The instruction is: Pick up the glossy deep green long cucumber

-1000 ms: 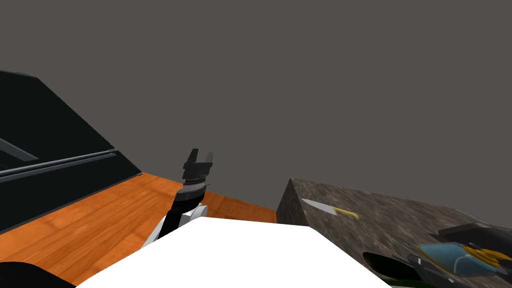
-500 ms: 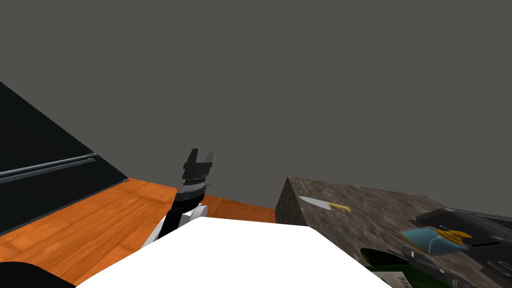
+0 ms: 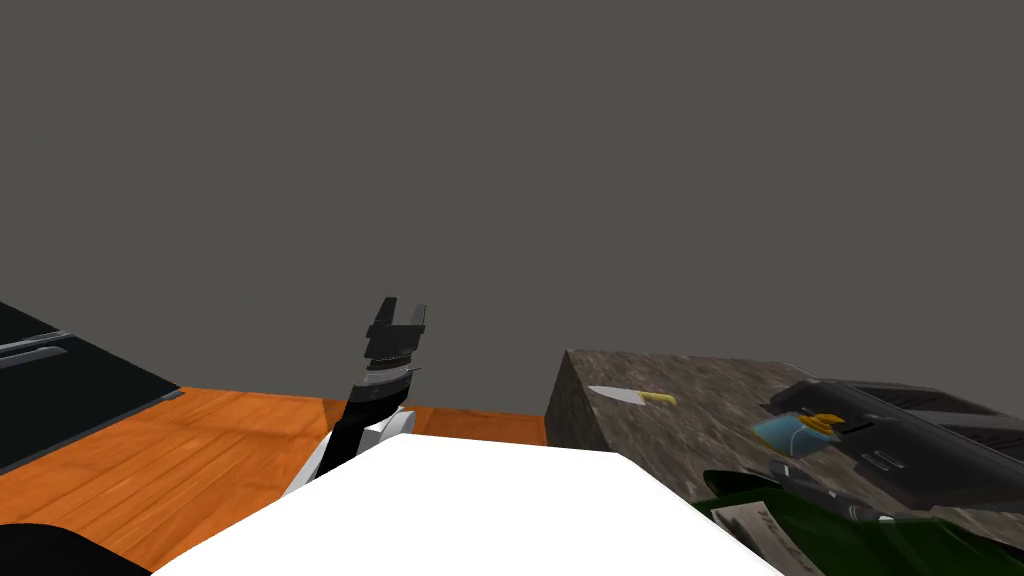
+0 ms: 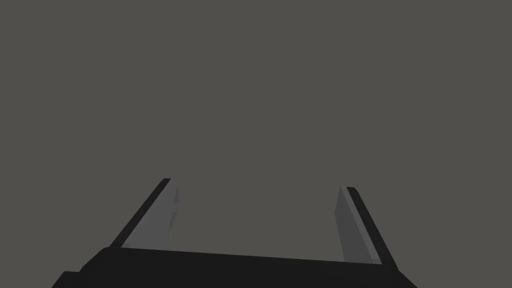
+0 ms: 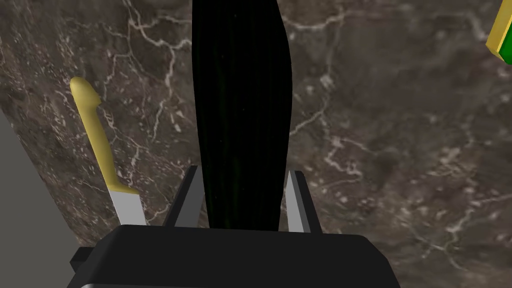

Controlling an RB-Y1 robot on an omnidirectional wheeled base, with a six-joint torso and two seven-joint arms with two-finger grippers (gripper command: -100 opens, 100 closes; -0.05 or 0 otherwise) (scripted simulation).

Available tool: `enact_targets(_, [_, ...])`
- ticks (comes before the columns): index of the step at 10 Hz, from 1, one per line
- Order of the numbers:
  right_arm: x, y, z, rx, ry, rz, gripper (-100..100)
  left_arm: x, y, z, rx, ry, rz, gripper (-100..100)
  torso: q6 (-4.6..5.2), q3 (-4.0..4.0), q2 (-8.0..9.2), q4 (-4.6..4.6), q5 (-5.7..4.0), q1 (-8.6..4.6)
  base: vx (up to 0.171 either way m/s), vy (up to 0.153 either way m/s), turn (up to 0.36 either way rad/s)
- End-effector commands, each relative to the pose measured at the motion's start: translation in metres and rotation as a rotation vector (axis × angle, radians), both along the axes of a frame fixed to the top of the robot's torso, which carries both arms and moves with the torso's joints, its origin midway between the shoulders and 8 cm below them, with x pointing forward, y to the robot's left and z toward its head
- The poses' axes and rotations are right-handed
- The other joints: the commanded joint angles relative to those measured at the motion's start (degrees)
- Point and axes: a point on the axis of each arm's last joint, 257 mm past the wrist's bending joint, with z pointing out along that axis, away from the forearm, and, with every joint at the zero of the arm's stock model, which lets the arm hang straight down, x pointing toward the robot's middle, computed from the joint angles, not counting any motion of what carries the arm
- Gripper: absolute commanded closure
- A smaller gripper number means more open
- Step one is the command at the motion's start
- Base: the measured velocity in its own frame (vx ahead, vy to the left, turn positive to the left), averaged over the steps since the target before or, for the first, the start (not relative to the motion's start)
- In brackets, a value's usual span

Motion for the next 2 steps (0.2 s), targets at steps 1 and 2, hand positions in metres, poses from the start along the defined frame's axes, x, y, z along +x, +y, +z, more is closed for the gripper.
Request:
enact_targets(1, [0.0000,0.0000,0.0000,0.000,0.000,0.000,100,0.0000,0.0000,0.0000,0.000,0.000,0.000,0,0.00,0.00,0.00,0.00,0.00,0.00,0.013,0.014,-0.070])
enact_targets(2, [0.0004,0.0003,0.0005,0.001,0.001,0.002,0,0.0000,-0.0001,0.0001,0.000,0.000,0.000,0,-0.09,0.02,0.04,0.01,-0.04,-0.03,0.000,0.000,0.000])
